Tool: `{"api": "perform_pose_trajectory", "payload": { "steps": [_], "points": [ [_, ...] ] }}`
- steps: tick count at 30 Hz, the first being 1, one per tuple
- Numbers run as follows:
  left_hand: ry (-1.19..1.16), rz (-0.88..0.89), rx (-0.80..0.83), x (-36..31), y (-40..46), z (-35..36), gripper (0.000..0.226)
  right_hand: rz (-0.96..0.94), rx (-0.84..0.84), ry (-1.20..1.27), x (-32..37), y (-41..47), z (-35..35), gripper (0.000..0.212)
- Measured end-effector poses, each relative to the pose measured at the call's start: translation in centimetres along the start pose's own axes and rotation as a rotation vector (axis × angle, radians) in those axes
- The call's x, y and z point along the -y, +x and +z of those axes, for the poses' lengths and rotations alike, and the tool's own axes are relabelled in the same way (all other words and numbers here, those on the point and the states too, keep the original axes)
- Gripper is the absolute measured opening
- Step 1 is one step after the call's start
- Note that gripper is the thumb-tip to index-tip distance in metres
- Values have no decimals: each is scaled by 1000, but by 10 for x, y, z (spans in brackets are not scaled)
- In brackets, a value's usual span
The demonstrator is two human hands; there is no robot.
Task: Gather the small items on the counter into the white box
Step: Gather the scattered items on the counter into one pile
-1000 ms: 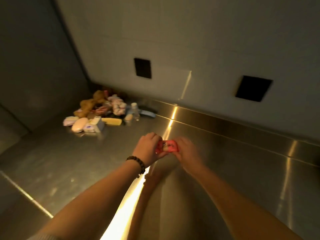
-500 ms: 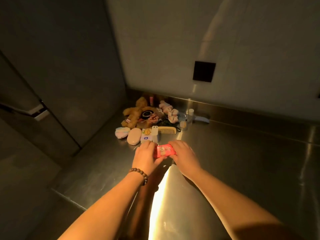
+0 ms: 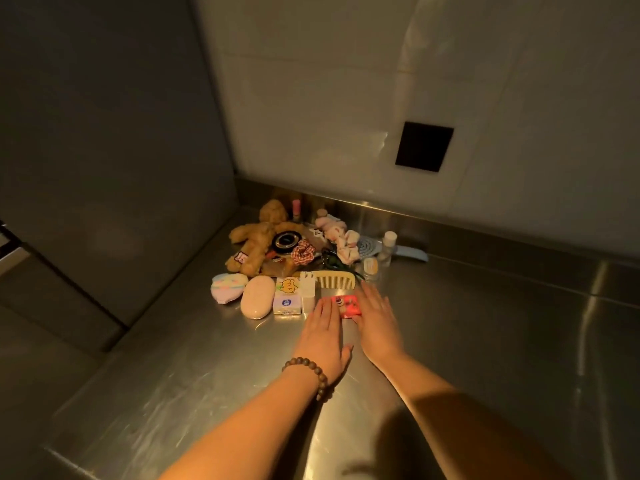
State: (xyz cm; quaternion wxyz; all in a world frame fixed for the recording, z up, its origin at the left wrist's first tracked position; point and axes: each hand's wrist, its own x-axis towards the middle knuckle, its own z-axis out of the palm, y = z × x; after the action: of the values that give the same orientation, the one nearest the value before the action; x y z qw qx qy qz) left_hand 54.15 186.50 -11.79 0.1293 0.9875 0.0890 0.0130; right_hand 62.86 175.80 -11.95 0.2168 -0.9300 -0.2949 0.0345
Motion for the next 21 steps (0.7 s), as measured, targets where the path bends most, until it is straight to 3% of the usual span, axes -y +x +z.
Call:
{"api": "perform_pose_trajectory", "payload": {
  "steps": [2, 5, 14, 18, 21],
  "points": [
    [34, 14, 16, 2, 2, 4, 81, -54, -9, -76, -3, -9, 4, 63],
    [36, -24, 41, -2, 7, 8, 80, -156, 114, -157, -9, -23, 10, 65],
    [-30, -191, 132, -17, 41, -2, 67, -127, 345, -171, -10, 17, -9, 65],
    [-81, -153, 105, -17, 25, -15, 79, -96, 280, -90, -9, 4, -21, 68],
    [-132, -169, 109, -17, 6, -30, 82, -2, 177, -58, -7, -19, -37, 58]
  ]
}}
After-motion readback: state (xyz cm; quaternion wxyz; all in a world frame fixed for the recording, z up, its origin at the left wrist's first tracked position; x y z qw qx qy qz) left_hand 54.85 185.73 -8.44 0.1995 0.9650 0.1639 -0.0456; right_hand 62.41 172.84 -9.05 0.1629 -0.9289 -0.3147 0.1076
